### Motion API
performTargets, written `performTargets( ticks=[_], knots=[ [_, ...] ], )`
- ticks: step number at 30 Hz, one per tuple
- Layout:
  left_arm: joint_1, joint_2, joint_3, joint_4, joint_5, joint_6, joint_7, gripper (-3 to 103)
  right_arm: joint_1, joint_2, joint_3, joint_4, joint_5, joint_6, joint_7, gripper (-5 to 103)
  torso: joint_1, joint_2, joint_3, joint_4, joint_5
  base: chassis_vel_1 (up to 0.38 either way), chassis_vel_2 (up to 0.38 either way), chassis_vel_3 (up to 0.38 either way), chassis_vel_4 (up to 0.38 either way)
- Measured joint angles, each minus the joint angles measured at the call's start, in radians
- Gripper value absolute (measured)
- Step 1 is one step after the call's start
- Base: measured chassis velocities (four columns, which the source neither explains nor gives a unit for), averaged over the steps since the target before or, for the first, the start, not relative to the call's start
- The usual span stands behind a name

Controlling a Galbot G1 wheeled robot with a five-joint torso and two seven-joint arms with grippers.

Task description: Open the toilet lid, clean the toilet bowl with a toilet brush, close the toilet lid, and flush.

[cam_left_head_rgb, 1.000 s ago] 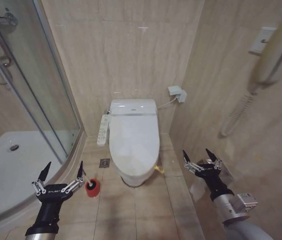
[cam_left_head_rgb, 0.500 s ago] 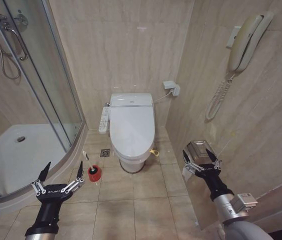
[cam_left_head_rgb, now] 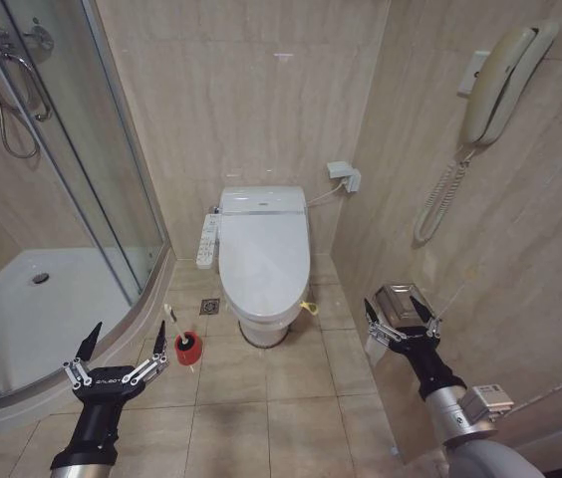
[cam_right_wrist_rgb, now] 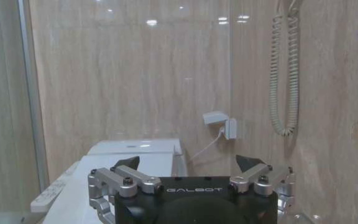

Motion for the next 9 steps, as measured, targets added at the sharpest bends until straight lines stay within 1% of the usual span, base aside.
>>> performTargets(
  ticks=[9],
  knots=[
    [0.0, 0.0, 0.0, 0.0, 0.0, 0.0, 0.0, 100, 0.0, 0.0, 0.0, 0.0, 0.0, 0.0, 0.0, 100, 0.0, 0.0, 0.0, 0.0001, 0.0, 0.0, 0.0, 0.0, 0.0]
  ],
)
